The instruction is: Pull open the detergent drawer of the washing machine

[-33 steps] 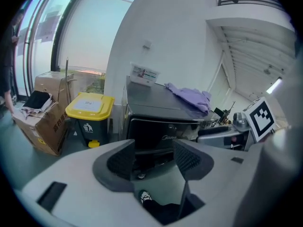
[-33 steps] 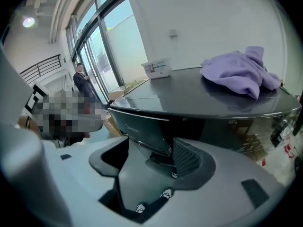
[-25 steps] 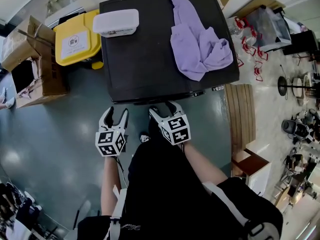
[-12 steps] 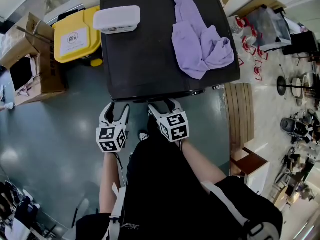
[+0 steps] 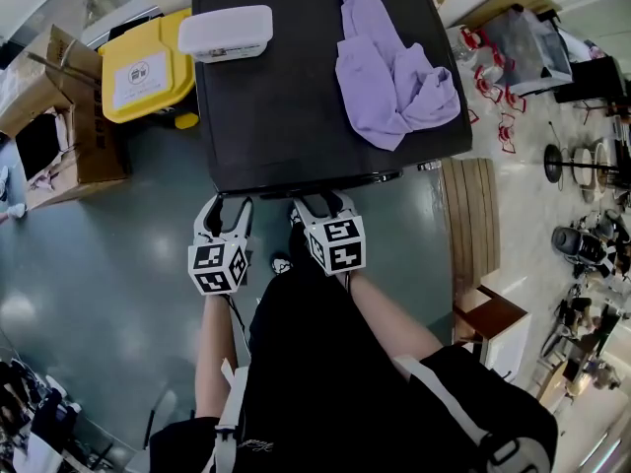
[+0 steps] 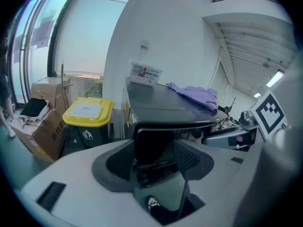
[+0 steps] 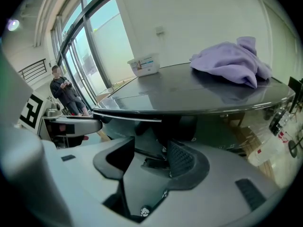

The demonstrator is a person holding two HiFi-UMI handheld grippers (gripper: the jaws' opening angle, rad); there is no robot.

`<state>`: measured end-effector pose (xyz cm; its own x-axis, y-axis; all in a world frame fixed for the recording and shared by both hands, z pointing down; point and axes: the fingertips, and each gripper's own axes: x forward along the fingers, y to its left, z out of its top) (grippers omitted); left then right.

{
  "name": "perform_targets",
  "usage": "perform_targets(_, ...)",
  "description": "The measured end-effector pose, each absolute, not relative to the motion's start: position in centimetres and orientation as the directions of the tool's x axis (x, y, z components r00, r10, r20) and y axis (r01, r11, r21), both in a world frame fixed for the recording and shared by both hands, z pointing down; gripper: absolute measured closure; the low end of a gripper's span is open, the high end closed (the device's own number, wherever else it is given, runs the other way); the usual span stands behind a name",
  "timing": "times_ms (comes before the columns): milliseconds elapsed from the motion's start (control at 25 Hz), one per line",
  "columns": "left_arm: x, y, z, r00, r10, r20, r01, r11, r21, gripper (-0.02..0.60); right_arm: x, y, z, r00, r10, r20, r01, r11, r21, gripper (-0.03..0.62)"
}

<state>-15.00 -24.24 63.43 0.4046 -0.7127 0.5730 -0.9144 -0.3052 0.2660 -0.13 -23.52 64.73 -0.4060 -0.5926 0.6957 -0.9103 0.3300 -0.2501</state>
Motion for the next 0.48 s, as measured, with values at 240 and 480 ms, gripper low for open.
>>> perform_targets(240, -14.93, -24.33, 63.57, 0.398, -0.717, 0.572, -0.917, -0.296, 0.266, 0.325, 0.01, -23.73, 64.85, -0.375, -0.601, 0.706, -0.925, 0.293, -0.242, 0.378)
perform_targets(480, -14.79, -24.48, 63.76, 0.386, -0.721, 0.575, -0.922, -0.287, 0.259, 0.325, 0.05, -23.95, 64.97, -0.345, -0.600, 0.722, -0.937, 0.270, -0.223, 0.384)
